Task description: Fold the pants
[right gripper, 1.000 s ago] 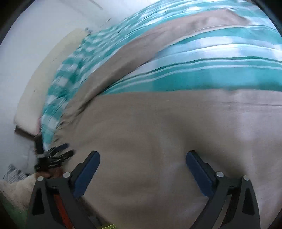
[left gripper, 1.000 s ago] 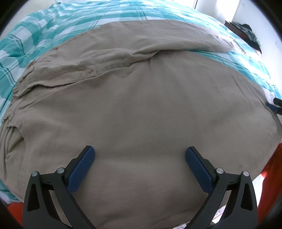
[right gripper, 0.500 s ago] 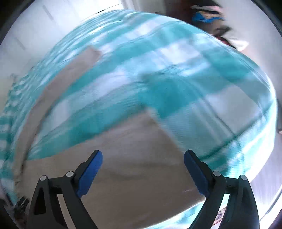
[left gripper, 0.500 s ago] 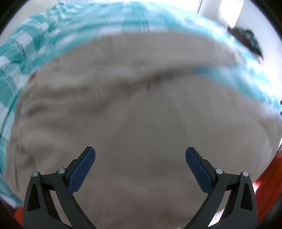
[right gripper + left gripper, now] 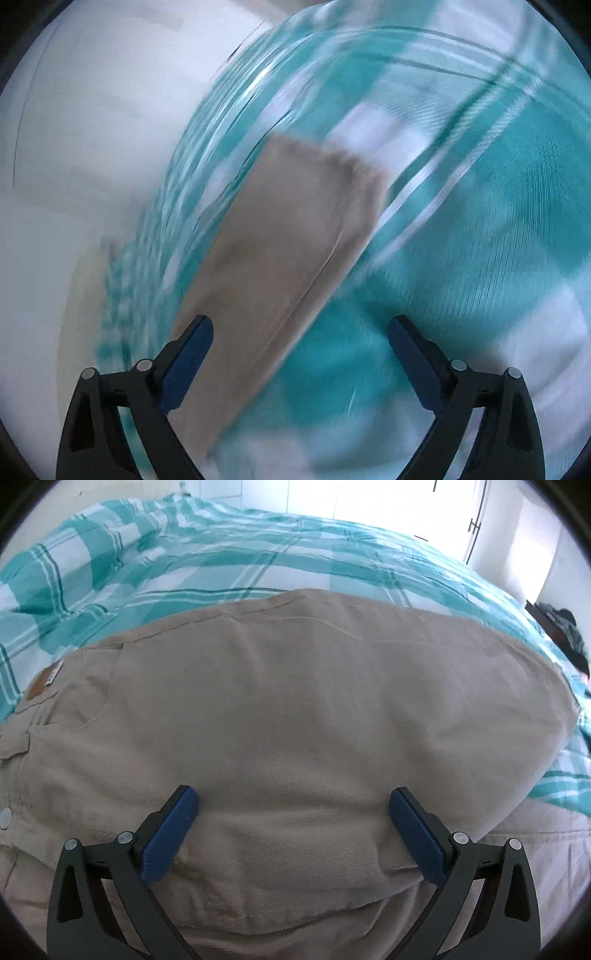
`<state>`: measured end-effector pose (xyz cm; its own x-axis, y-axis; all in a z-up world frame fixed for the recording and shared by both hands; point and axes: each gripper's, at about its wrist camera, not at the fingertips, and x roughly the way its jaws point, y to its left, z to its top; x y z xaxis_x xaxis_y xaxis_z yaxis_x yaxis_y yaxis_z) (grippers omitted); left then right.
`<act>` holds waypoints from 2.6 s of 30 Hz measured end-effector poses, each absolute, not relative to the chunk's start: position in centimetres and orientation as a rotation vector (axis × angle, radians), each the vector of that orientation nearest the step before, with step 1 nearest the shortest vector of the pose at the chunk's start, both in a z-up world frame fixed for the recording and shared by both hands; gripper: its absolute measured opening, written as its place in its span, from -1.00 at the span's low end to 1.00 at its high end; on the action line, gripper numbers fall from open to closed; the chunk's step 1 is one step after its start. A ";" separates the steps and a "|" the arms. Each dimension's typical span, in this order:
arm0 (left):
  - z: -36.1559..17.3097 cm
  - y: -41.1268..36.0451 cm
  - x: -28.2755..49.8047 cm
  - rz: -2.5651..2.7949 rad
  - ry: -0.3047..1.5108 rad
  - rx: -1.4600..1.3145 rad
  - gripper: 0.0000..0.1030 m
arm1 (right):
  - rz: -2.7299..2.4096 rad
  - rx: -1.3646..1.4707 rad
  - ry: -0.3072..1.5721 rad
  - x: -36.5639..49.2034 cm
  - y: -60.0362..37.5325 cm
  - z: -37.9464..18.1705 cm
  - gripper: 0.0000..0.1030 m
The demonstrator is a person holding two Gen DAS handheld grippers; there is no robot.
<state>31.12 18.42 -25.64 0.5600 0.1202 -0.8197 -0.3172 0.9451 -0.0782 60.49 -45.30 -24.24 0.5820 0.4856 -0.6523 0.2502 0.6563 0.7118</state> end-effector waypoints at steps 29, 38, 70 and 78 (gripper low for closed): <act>-25.1 18.1 32.3 0.306 1.033 -0.169 0.99 | 0.175 -0.065 1.184 38.6 -55.0 -16.5 0.28; -22.2 14.8 22.7 0.115 1.168 -0.201 0.99 | 0.360 0.057 0.948 32.9 -42.7 -12.2 0.38; -19.0 29.9 11.4 0.162 0.997 -0.534 0.65 | 0.708 0.066 1.014 23.9 -18.2 -21.5 0.44; -16.9 36.1 13.1 0.082 1.052 -0.533 0.88 | 0.712 0.084 1.024 24.3 -18.2 -21.6 0.53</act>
